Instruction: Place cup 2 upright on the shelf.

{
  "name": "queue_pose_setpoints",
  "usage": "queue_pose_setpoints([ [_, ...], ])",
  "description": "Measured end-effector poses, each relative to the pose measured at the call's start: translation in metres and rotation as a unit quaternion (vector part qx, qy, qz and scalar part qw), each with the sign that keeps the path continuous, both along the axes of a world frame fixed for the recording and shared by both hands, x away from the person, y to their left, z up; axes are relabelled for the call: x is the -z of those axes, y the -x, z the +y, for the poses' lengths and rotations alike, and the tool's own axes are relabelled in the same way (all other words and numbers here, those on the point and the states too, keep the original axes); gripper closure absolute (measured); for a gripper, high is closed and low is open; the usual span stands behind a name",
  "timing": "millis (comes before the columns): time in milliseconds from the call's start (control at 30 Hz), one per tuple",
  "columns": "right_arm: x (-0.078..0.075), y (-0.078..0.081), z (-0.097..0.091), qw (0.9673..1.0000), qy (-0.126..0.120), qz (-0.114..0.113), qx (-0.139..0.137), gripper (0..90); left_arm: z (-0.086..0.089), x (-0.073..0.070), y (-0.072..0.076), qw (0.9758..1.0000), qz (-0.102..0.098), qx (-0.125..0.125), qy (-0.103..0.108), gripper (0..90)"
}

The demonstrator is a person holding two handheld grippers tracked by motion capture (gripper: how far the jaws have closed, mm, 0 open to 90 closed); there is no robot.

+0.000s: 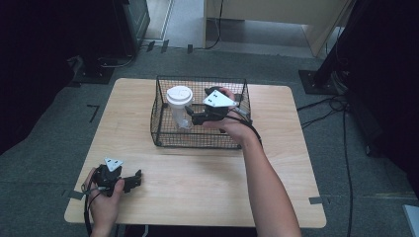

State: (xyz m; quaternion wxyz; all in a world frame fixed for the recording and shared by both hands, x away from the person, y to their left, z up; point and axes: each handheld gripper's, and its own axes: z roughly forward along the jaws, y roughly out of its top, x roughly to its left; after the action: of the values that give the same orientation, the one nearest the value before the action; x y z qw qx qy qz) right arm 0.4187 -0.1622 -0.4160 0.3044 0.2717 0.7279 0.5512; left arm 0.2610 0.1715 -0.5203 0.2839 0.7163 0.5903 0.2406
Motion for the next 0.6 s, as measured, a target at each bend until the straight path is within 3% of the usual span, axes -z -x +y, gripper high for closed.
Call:
queue_pose_setpoints([
  [333,-0.009,0.010,-0.009,0.9978,-0.008,-0.001,0.066,7.5,0.000,0.000,0.000,1.0000,0.001,0.001,-0.001,0.2],
  [600,-0.021,0.021,-0.021,0.9955,-0.038,0.003,0.087,7.7,0.000,0.000,0.000,1.0000,0.000,0.000,0.000,0.2],
])
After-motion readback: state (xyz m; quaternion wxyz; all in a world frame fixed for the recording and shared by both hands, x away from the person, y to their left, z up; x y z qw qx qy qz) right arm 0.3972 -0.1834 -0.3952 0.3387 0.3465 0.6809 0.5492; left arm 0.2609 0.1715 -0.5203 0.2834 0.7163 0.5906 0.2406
